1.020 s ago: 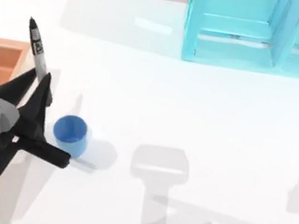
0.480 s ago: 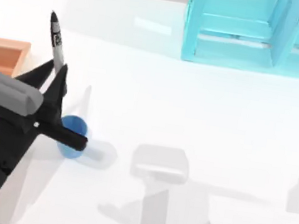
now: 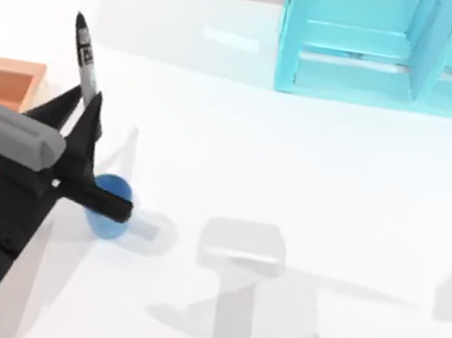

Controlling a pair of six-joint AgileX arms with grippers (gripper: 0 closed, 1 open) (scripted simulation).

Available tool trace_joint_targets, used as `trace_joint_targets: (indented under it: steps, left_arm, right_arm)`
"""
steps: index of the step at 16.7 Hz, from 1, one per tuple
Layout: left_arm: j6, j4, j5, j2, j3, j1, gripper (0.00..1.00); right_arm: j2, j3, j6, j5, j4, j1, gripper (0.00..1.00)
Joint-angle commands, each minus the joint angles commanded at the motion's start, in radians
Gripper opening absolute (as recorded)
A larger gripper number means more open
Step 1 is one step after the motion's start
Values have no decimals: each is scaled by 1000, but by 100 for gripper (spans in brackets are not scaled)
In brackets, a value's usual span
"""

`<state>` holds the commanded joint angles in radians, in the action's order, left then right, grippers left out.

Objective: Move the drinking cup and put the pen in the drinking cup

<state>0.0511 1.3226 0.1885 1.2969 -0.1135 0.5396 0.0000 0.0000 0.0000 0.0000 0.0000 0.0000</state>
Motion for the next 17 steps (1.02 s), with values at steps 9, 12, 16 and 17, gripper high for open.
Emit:
trace_joint_targets:
  steps: [9,12,16,17]
  left_arm:
    - [0,0,0,0,0,0,83]
    - [0,0,0,0,0,0,100]
    - [0,0,0,0,0,0,100]
    - [0,0,0,0,0,0,100]
  right_arm:
    - [0,0,0,0,0,0,100]
    - [0,0,0,0,0,0,100]
    - [0,0,0,0,0,0,100]
    - [0,0,0,0,0,0,100]
